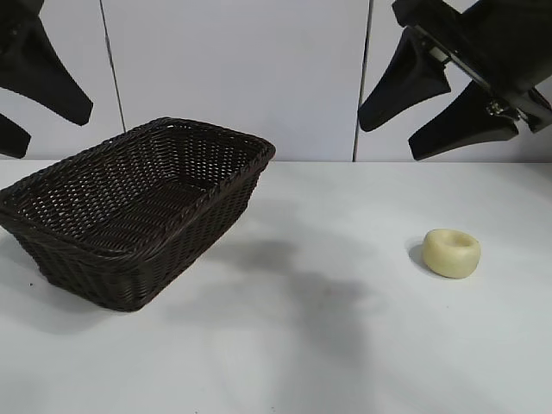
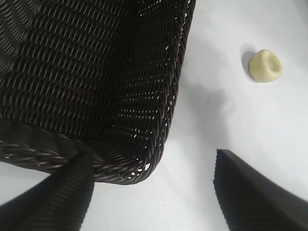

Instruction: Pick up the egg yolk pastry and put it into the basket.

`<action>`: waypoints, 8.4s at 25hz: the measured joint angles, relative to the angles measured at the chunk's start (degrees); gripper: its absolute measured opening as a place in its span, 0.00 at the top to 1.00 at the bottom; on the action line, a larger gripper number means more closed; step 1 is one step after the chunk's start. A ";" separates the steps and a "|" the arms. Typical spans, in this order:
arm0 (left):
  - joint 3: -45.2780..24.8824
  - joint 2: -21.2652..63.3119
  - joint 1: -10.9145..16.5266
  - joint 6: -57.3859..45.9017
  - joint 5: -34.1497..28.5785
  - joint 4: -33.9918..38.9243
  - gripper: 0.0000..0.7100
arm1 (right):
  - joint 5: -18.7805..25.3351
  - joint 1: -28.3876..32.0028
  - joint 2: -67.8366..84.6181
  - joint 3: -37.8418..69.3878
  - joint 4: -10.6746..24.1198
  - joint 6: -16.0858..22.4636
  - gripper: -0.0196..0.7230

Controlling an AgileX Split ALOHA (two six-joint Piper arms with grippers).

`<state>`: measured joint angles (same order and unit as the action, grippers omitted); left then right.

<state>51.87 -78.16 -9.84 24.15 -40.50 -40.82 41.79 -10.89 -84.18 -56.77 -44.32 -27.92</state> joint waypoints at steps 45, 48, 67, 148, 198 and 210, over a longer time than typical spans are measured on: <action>0.00 0.00 0.00 -34.42 -1.89 -7.64 0.28 | 0.00 0.00 0.00 0.00 -0.02 0.00 0.35; 0.00 0.00 0.00 -41.50 -1.67 -6.60 0.28 | 0.00 0.00 0.00 0.00 -0.02 0.00 0.35; 0.00 0.00 0.00 -73.12 -1.14 23.14 0.28 | 0.00 0.00 0.00 0.00 -0.02 0.00 0.35; 18.08 -25.10 5.59 -35.38 -11.86 14.84 0.86 | -0.65 0.00 0.00 0.00 -0.01 0.00 0.35; 31.22 -40.94 0.27 -13.71 -19.43 16.78 0.74 | 0.68 0.00 0.00 0.00 0.65 0.00 0.35; 33.86 -37.28 0.27 -13.66 -24.40 17.01 0.25 | 0.68 0.00 0.00 0.00 0.87 0.00 0.35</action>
<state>85.73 -115.45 -9.57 10.49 -64.90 -23.81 42.47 -10.89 -84.18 -56.77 -43.45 -27.92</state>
